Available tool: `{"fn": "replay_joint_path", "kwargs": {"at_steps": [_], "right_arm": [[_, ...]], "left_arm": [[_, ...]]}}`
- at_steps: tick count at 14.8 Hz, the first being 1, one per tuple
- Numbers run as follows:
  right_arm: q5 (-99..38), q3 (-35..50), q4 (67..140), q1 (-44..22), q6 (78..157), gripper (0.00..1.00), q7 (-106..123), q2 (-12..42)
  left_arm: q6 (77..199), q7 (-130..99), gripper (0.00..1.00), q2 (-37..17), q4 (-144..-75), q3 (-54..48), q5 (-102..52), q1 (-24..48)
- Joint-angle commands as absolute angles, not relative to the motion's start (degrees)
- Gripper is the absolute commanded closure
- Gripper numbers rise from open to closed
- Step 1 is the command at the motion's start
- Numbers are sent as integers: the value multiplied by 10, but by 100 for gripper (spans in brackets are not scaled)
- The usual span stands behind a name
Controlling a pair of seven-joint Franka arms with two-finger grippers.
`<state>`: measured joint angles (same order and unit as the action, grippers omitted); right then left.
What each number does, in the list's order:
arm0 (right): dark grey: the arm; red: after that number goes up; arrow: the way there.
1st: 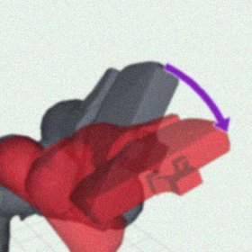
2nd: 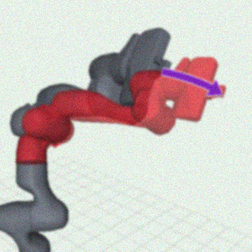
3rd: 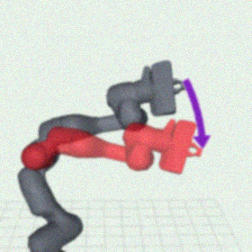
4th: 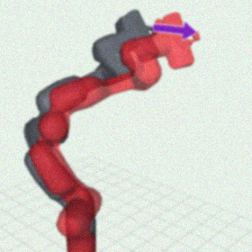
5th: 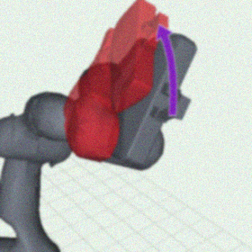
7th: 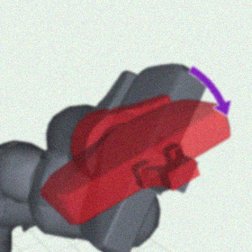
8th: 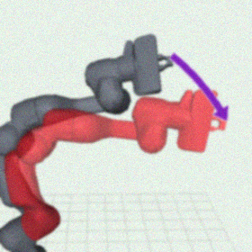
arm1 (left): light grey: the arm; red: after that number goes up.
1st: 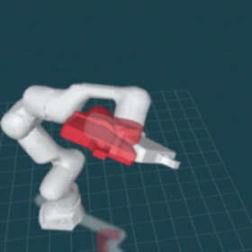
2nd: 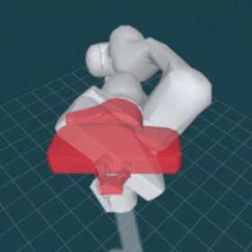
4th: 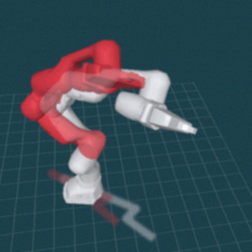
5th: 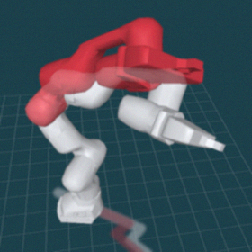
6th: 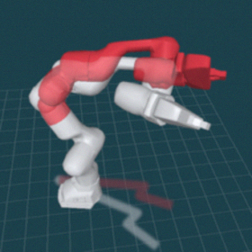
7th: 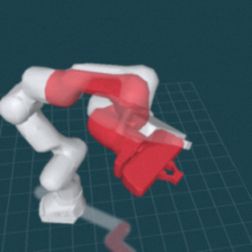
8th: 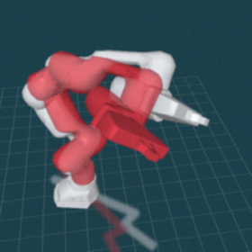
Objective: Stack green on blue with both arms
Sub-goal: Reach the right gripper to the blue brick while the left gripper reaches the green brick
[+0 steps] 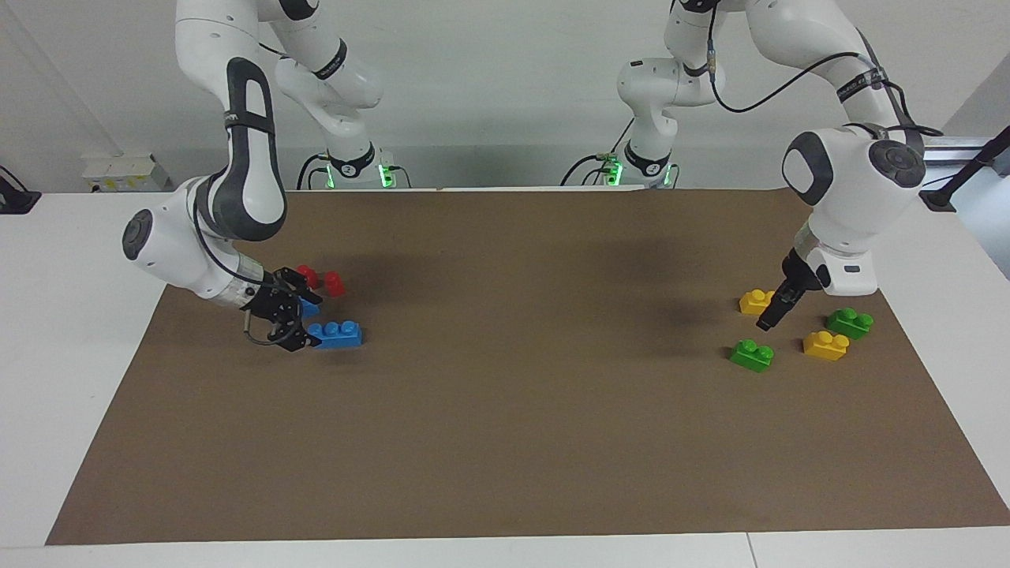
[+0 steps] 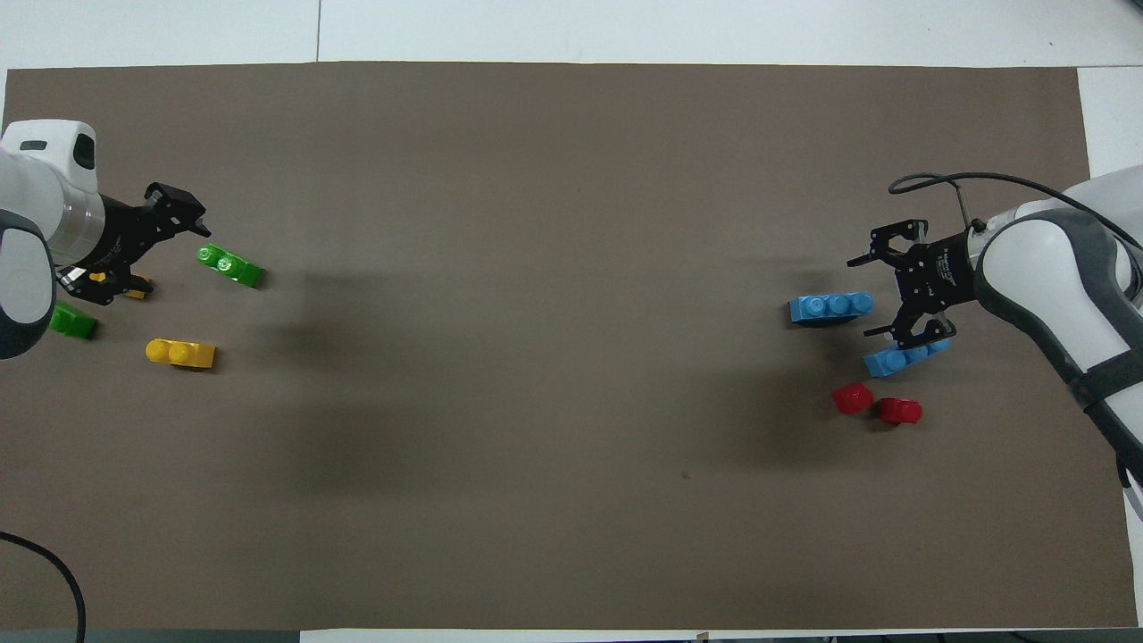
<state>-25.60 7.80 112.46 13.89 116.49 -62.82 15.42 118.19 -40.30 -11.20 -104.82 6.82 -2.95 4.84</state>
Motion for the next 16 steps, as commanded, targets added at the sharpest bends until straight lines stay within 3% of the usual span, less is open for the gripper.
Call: {"fn": "replay_joint_path", "kwargs": {"at_steps": [1,6,13,15,16], "right_arm": [[-272,83,1136,149,1190,1,-605,161],[-272,83,1160,150,1212,1,-583,165],[-284,83,1186,157,1247,2,-563,164],[-296,83,1187,157,1248,14,-561,163],[-308,83,1187,157,1249,27,-561,163]], "left_arm": [[1208,-451,0,-137,-1049,65,-52,33],[1262,-493,0,-211,-1020,65,-65,33],[1279,-494,0,-237,-1027,68,-76,31],[1288,-494,0,-237,-1034,68,-76,27],[1299,-494,0,-238,-1038,68,-76,22]]}}
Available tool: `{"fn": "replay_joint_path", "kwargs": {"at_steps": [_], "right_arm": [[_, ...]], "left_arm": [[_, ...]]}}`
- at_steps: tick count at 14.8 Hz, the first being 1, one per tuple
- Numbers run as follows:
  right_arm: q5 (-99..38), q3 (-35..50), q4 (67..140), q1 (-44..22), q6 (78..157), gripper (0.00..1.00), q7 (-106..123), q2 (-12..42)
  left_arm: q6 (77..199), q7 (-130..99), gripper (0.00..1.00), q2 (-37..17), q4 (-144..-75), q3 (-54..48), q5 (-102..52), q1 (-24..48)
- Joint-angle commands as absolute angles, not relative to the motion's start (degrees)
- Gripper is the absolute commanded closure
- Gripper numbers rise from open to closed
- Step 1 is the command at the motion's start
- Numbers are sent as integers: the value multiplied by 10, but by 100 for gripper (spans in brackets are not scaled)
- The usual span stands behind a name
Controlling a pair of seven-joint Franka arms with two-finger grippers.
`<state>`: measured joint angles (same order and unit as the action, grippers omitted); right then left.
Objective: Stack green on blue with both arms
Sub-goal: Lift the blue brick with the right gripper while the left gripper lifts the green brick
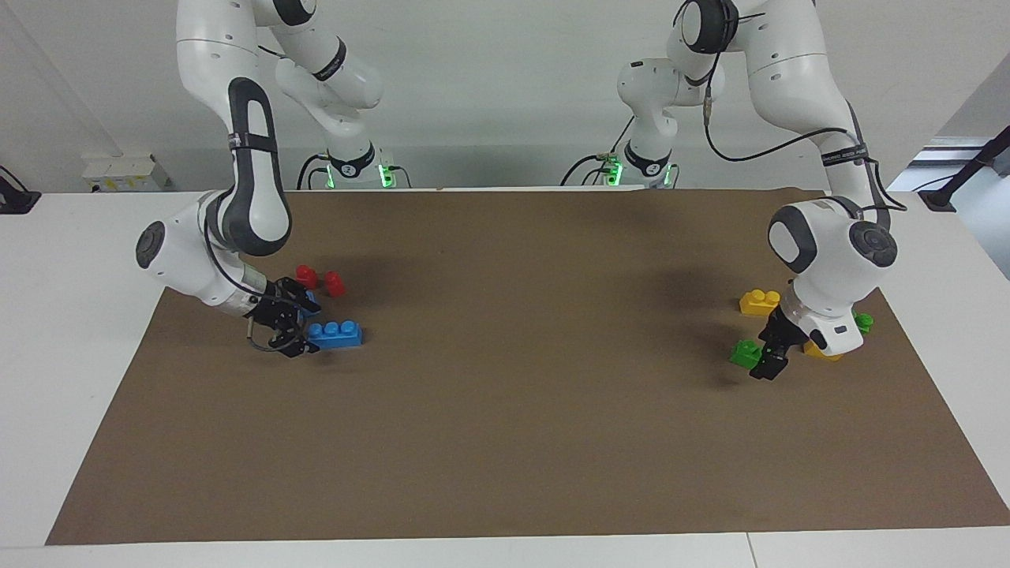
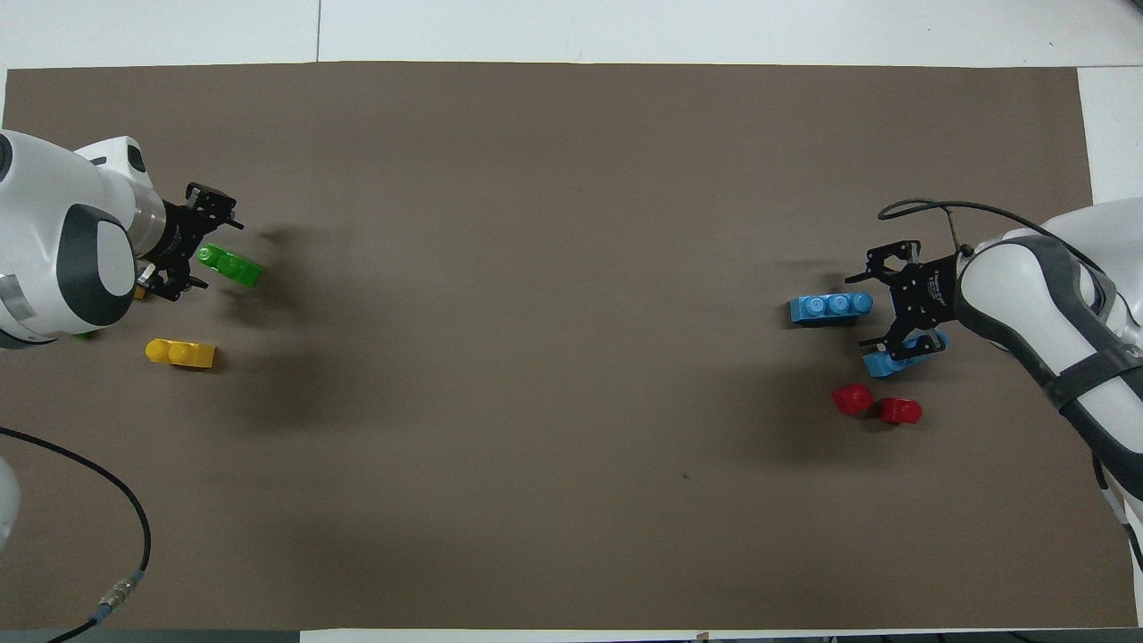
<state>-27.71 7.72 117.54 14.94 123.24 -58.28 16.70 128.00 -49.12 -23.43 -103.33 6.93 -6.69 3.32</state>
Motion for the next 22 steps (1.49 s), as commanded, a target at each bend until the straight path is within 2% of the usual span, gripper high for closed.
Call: {"fn": "replay_joint_path", "kwargs": {"at_steps": [1,2,3,6,7,8,9,10,11,13,16,18,22], "right_arm": [[-312,83,1187,158,1249,53,-560,163],[-312,83,1187,159,1249,86,-559,163],[-312,83,1185,159,1248,100,-549,163],[-311,82,1167,161,1236,100,-496,166],[-312,82,1151,160,1222,100,-499,167],[-312,82,1123,157,1188,100,-515,166],[-312,83,1092,149,1156,100,-552,166],[-312,84,1067,139,1136,100,-598,165],[-313,85,1054,116,1129,100,-633,161],[-343,85,1039,48,1139,100,-697,152],[-353,85,1035,-45,1240,100,-841,157],[-355,85,1044,-90,1260,100,-861,159],[-368,85,1083,-191,1339,100,-898,174]], "left_arm": [[1307,-493,0,-237,-1044,68,-76,21],[1310,-493,0,-237,-1047,68,-76,21],[1310,-493,0,-237,-1049,68,-76,21],[1310,-494,0,-236,-1050,68,-76,22],[1310,-494,5,-236,-1055,68,-76,23],[1311,-494,19,-236,-1056,68,-76,24],[1311,-493,50,-236,-1056,68,-76,24],[1311,-491,86,-236,-1056,67,-76,24],[1310,-489,100,-235,-1056,67,-75,23],[1310,-487,100,-235,-1056,67,-75,23],[1310,-491,100,-235,-1055,67,-76,22],[1303,-494,100,-233,-1051,67,-76,26],[1258,-547,100,-191,-1049,66,-76,44]]}}
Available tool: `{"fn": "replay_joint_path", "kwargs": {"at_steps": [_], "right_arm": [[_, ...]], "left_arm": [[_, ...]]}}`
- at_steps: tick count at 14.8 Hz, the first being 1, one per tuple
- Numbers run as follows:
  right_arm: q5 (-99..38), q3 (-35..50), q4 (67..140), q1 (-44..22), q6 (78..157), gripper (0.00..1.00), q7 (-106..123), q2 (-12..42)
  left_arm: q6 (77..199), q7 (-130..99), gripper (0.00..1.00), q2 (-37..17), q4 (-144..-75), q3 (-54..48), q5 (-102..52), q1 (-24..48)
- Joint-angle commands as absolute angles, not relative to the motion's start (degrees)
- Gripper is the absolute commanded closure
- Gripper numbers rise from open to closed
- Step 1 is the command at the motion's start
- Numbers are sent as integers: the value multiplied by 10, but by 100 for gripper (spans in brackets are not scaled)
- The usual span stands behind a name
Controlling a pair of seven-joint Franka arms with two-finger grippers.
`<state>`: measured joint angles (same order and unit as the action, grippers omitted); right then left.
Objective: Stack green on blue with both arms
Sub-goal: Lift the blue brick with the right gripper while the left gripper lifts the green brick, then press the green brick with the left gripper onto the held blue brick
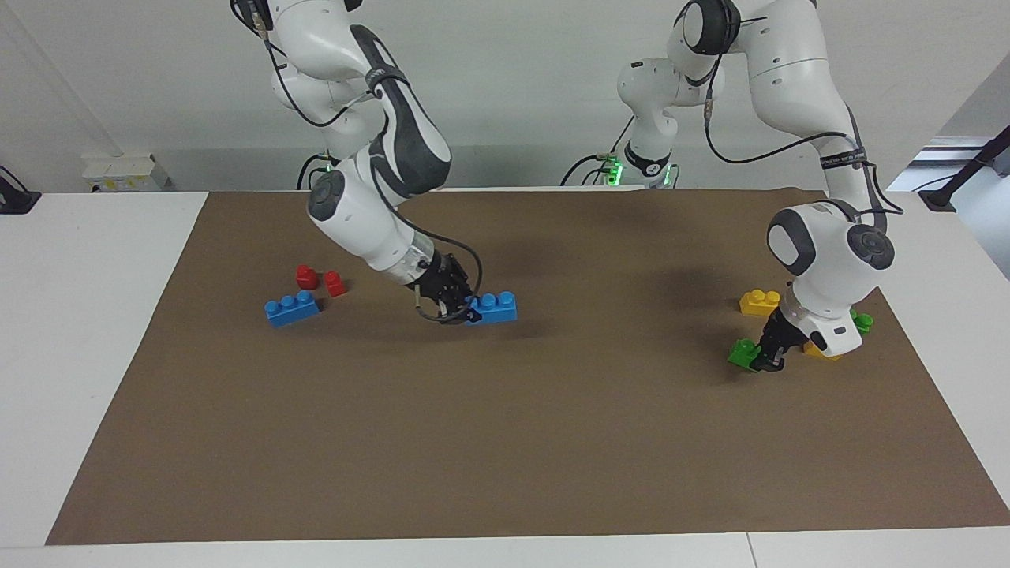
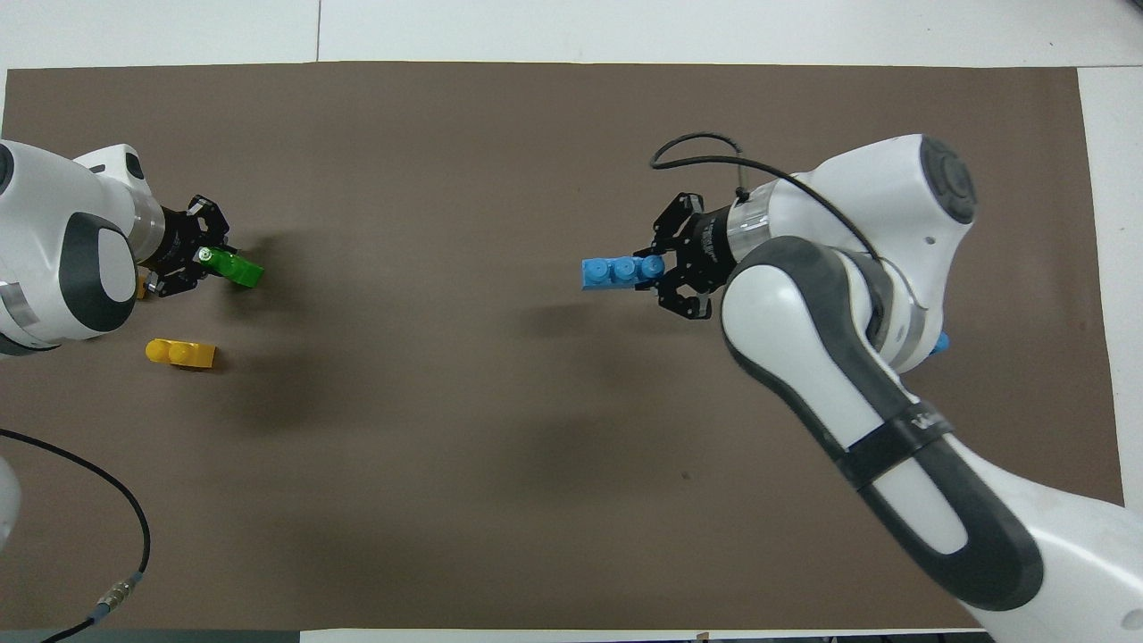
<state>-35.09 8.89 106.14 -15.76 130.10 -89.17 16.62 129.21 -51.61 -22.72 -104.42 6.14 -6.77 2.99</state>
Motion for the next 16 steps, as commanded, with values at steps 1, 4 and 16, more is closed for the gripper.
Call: {"fn": "replay_joint_path", "kwargs": {"at_steps": [1,4,16], "right_arm": [[-368,85,1083,-202,1346,100,-897,185],[-400,85,1086,-228,1395,100,-905,206],[-328,79,1099,-286,1454,100,-1032,243]], "left_arm": [[1238,-563,100,-171,-1049,66,-76,54],[1188,-662,100,-132,-1049,68,-75,83],[1201,-1169,100,-58,-1124,69,-5,316]]}}
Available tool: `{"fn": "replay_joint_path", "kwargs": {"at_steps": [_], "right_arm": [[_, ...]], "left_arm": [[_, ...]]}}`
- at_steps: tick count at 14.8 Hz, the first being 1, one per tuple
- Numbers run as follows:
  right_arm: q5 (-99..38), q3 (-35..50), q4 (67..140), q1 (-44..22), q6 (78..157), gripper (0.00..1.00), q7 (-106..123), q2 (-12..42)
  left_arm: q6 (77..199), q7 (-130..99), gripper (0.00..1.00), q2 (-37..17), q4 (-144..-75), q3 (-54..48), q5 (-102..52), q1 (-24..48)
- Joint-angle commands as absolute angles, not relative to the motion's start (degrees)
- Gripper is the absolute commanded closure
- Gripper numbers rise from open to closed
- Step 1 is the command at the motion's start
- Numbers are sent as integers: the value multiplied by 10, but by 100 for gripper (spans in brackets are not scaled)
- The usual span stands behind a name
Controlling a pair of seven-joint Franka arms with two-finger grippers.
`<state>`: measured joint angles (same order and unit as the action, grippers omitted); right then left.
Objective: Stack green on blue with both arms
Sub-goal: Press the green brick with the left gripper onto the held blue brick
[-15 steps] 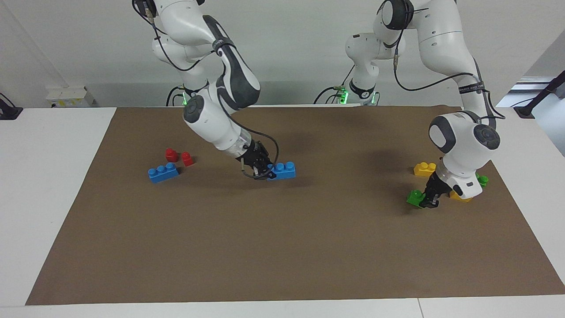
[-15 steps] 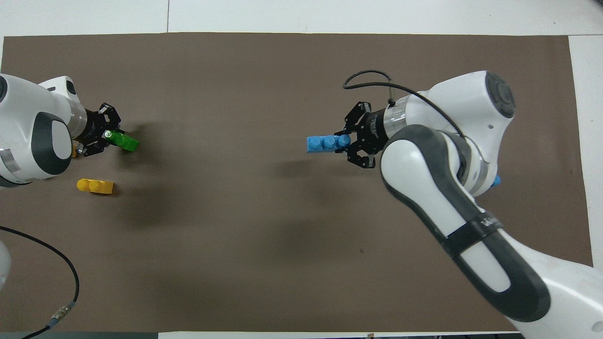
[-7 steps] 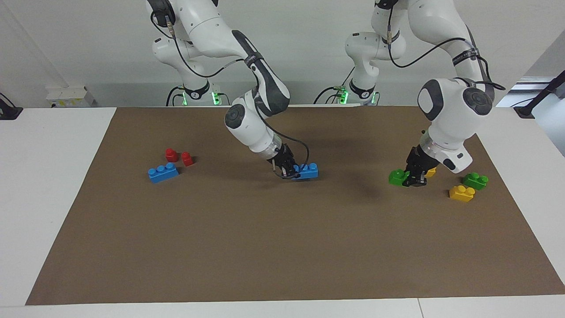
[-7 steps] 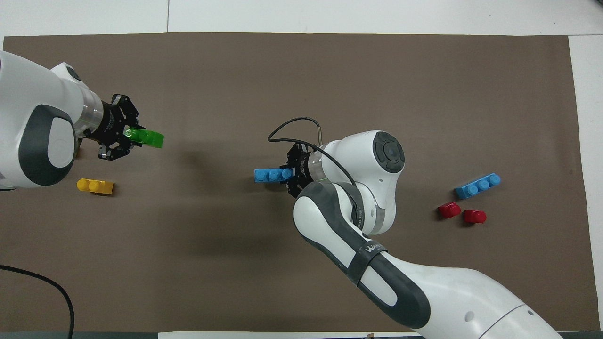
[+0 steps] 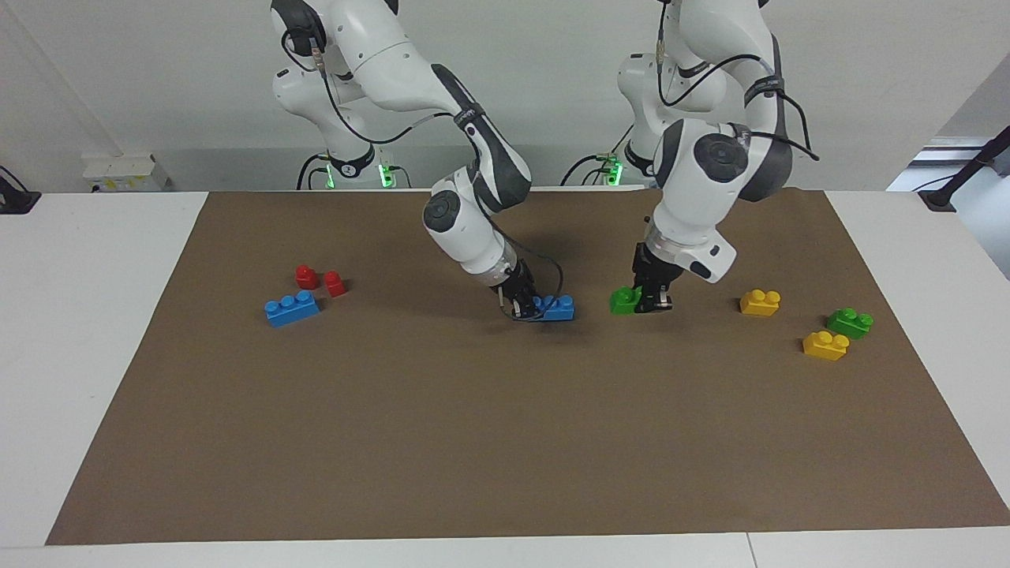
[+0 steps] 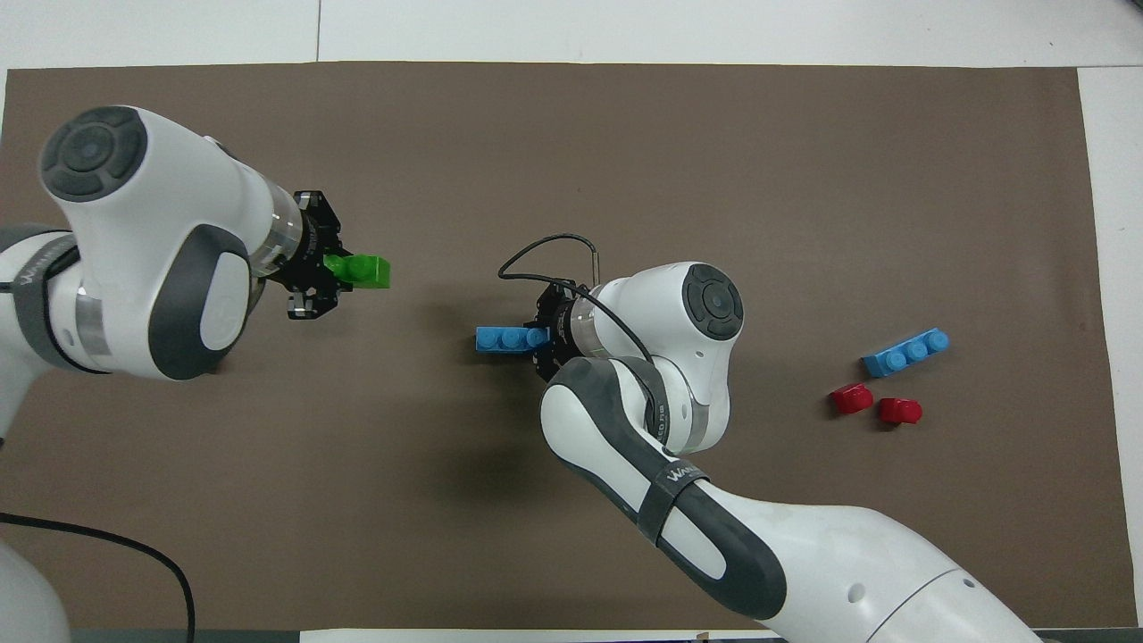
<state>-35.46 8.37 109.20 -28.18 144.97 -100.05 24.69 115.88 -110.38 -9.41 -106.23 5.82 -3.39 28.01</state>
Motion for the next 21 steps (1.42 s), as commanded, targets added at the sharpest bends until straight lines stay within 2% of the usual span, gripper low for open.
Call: {"fn": "replay_joint_path", "kwargs": {"at_steps": [1,4,8,21], "right_arm": [[-317,79,1100,-286,1453,100,-1041,243],[-301,79,1107,-286,1453,100,-1052,242],[-301,79,1107,-282,1458,100,-1053,242],[-302,79,1108,-277,1462,100,-1052,243]], "left_arm": [[1228,-1206,100,-50,-1152,69,14,341],[1280,-1285,100,-51,-1198,68,47,395],[1306,-1318,100,-62,-1206,68,47,422],[1362,-1364,100,-116,-1203,68,91,431]]}}
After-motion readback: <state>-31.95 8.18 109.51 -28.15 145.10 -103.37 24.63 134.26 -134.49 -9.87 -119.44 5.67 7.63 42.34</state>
